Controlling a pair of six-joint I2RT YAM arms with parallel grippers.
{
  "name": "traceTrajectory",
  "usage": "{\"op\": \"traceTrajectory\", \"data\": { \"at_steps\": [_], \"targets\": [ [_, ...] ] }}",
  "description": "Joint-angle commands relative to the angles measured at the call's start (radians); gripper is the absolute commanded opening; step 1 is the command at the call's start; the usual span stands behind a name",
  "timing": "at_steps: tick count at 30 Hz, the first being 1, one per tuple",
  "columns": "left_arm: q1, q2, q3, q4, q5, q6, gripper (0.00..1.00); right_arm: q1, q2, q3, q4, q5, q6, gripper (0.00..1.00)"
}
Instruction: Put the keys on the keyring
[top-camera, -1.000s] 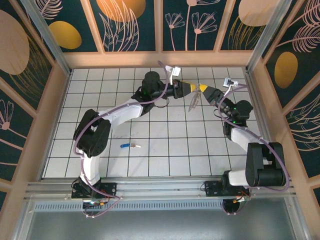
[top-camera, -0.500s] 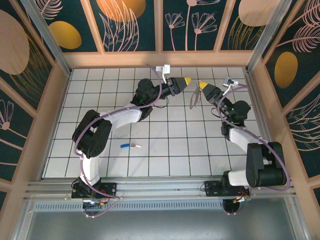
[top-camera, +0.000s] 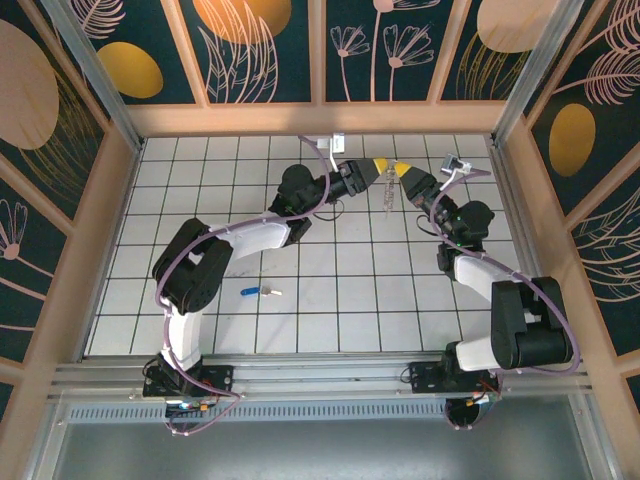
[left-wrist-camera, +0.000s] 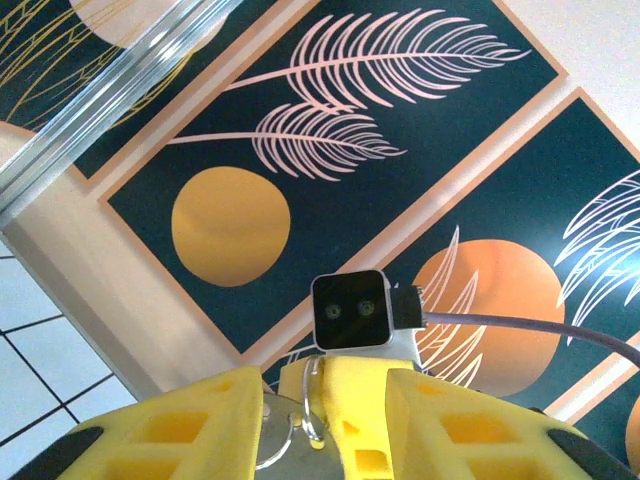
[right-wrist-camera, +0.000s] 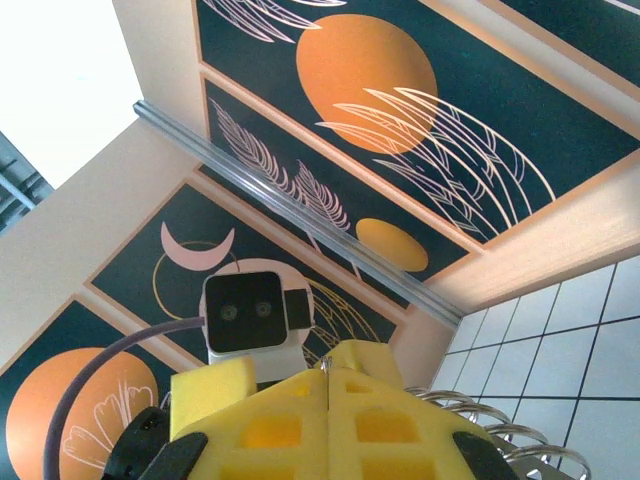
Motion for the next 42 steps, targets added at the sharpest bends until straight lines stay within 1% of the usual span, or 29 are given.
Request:
{"op": "traceTrajectory", "data": {
  "at_steps": [1,12,21,27,31,35,42],
  "targets": [
    [-0.007,0.011,-0.005,0.058,-0.008,-0.013,0.37,0.008,0.003,0.034,0.079,0.02,0.011,0.0],
    [-0.017,0.03,0.011,0.057,-0.003,-0.015,0.37,0.017,0.021,0.043,0.086,0.017,0.015,0.0],
    [-0.019,0.038,0.016,0.062,0.002,-0.02,0.29,0.019,0.033,0.046,0.095,0.019,0.019,0.0],
    [-0.023,0.046,0.023,0.065,0.006,-0.023,0.29,0.023,0.039,0.047,0.099,0.019,0.02,0.0],
    [-0.024,0.048,0.023,0.071,0.007,-0.025,0.25,0.026,0.04,0.049,0.099,0.02,0.02,0.0],
    [-0.024,0.048,0.023,0.073,0.007,-0.025,0.23,0.028,0.04,0.051,0.099,0.019,0.02,0.0],
    [-0.026,0.053,0.029,0.084,0.009,-0.028,0.15,0.033,0.042,0.051,0.099,0.017,0.017,0.0]
  ]
}}
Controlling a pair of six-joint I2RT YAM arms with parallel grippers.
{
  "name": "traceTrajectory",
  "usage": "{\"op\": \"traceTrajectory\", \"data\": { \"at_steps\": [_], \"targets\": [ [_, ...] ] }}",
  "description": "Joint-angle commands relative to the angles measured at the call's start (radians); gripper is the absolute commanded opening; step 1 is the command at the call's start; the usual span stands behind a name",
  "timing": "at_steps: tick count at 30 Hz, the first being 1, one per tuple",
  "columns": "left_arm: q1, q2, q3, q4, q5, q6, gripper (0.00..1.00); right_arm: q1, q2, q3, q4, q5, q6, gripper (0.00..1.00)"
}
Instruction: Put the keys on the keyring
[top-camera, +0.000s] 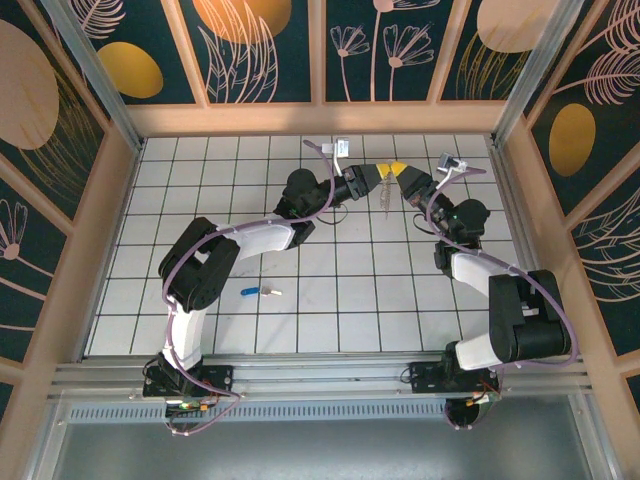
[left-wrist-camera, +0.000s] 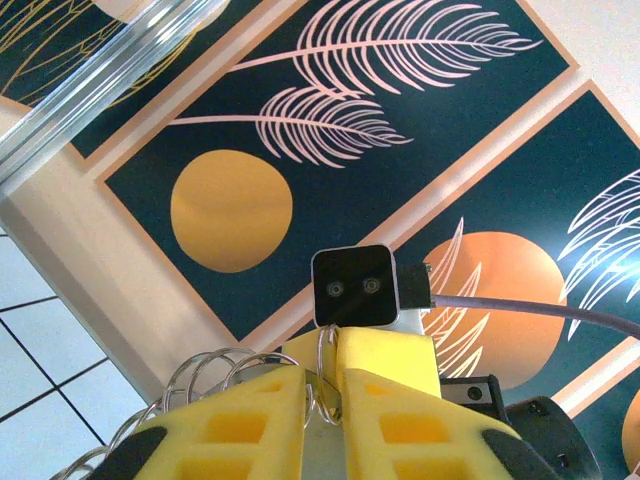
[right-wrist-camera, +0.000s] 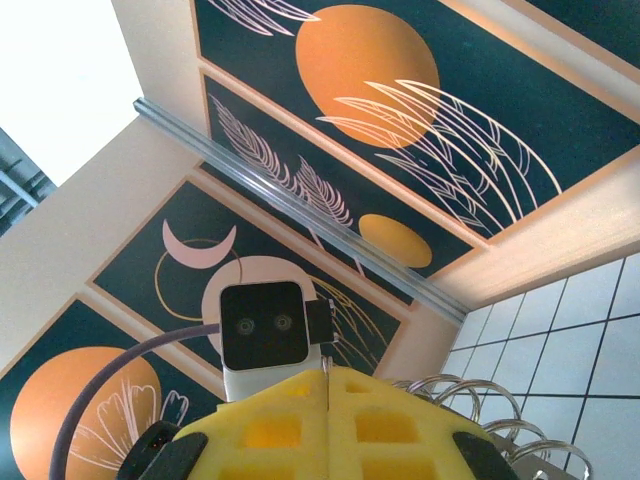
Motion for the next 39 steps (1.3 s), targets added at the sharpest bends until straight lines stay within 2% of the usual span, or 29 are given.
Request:
{"op": "traceTrajectory", "data": {
  "at_steps": [1,8,15,17,19,22,26,33,36,39],
  "targets": [
    [-0.009,0.019,0.03,0.057,0.007,-0.007,0.13,0.012,0.004,0.036,0.076,0.01,0.01,0.0],
    [-0.011,0.026,0.026,0.099,0.008,-0.018,0.0,0.016,0.003,0.037,0.072,0.008,0.008,0.0],
    [-0.012,0.028,0.021,0.138,0.013,-0.024,0.0,0.017,0.002,0.045,0.056,-0.001,-0.001,0.0],
    [-0.011,0.027,0.017,0.139,0.013,-0.017,0.0,0.014,-0.001,0.053,0.037,-0.005,-0.007,0.09],
    [-0.009,0.019,0.004,0.146,0.007,-0.004,0.0,0.001,-0.014,0.051,0.018,-0.012,-0.015,0.26],
    [0.001,-0.005,-0.01,0.115,-0.004,0.031,0.0,-0.033,-0.06,0.028,-0.031,-0.017,-0.035,0.36],
    [0.029,-0.053,-0.027,0.041,-0.018,0.104,0.0,-0.07,-0.143,-0.029,-0.125,-0.028,-0.084,0.4],
    [0.108,-0.145,-0.074,-0.068,-0.014,0.213,0.0,-0.066,-0.305,-0.121,-0.36,-0.043,-0.208,0.42],
    [0.144,-0.188,-0.099,-0.106,-0.013,0.257,0.0,-0.023,-0.365,-0.151,-0.478,-0.028,-0.274,0.43],
    [0.166,-0.227,-0.099,-0.19,-0.012,0.33,0.0,0.08,-0.391,-0.159,-0.596,0.016,-0.37,0.43]
  ]
}}
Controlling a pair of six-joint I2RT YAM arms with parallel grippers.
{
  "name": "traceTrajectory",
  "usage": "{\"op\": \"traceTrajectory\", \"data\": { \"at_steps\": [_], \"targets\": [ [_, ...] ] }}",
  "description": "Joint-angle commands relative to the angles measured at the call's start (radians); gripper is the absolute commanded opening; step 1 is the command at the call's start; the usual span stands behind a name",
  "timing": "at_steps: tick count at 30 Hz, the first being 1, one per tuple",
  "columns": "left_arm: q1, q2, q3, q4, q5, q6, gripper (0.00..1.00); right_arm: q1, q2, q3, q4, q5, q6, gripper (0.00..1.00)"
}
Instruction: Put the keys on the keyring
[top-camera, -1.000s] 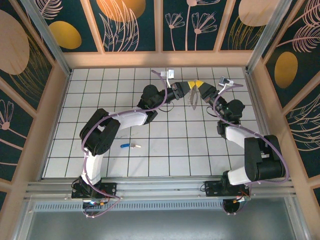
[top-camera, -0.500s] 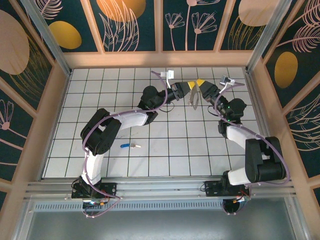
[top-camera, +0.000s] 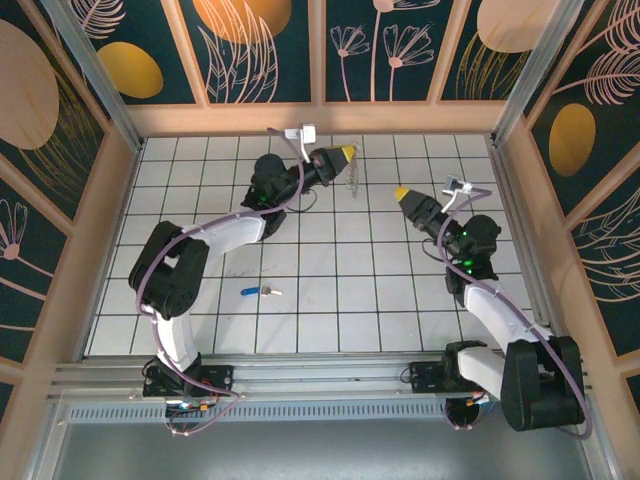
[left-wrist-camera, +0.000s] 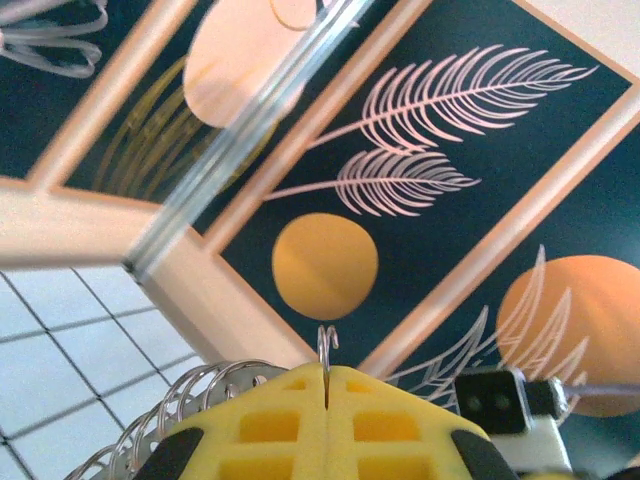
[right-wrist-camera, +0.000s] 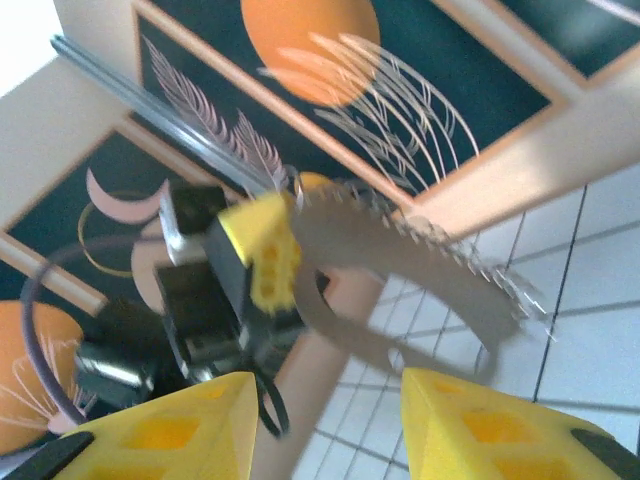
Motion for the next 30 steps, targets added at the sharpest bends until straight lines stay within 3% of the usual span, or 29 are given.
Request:
{"op": "traceTrajectory", "data": {
  "at_steps": [1,10,19,30],
  "targets": [
    [0.019,-0.076,-0.006,-0.086,-0.012,0.128,0.0,0.114,-0.028,-0.011,-0.188,0.05,-0.161,0.43],
    [0.127,-0.181,-0.006,-0.21,-0.009,0.216,0.0,0.412,0.135,0.082,-0.355,0.18,-0.329,0.44],
    [0.218,-0.223,0.005,-0.244,0.026,0.232,0.0,0.715,0.46,0.334,-0.576,0.33,-0.556,0.46],
    [0.291,-0.232,0.014,-0.261,0.037,0.229,0.0,0.919,0.777,0.597,-0.743,0.447,-0.831,0.46]
  ]
}}
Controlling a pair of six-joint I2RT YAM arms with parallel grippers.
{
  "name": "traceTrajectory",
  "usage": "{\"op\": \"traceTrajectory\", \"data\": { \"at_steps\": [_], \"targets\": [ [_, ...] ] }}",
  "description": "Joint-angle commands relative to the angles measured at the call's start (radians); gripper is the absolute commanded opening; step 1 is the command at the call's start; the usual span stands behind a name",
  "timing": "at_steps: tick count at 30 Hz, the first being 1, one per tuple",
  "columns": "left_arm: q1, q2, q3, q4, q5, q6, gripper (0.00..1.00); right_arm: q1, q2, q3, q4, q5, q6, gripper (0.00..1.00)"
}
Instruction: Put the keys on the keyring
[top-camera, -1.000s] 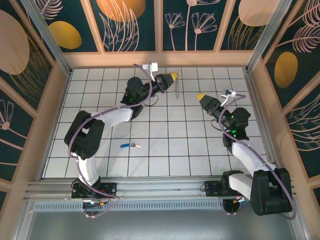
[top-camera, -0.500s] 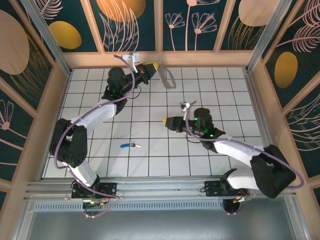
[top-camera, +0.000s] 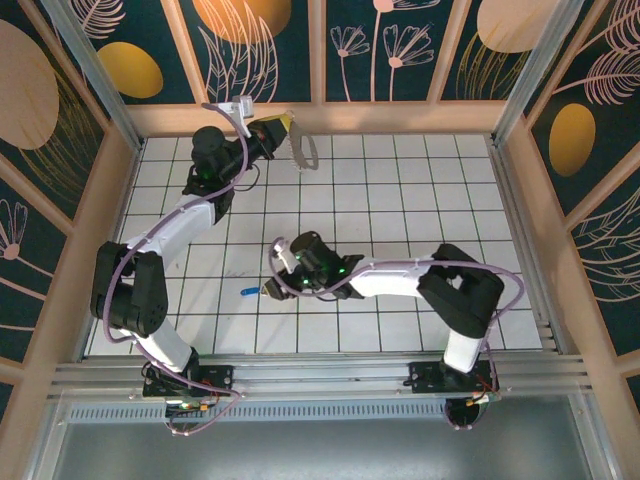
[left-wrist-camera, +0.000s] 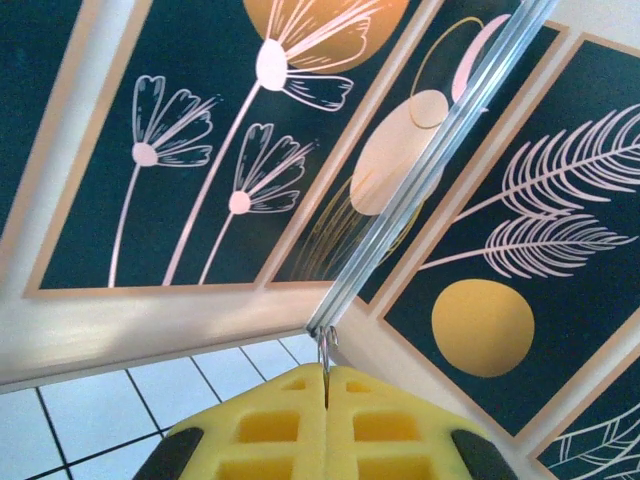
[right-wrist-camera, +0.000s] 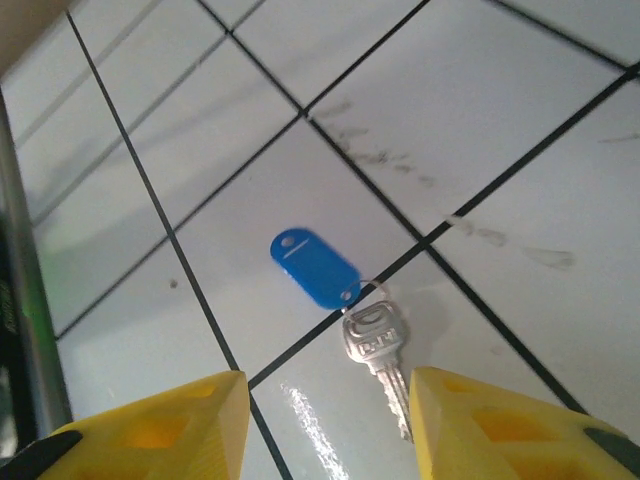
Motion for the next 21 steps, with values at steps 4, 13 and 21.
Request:
{"op": "traceTrajectory", "data": {
  "at_steps": [4,13,21],
  "targets": [
    [0.031,-0.038,0.017,0.028,0.025,0.014,0.0,0.041,0.097,0.103,-0.1,0.066,-0.14,0.47],
    [0.054,-0.031,0.029,0.03,0.03,0.005,0.0,0.055,0.196,0.204,-0.142,0.057,-0.177,0.47],
    [0.059,-0.021,0.045,0.026,0.035,0.0,0.0,0.076,0.262,0.269,-0.189,0.115,-0.208,0.46]
  ]
}}
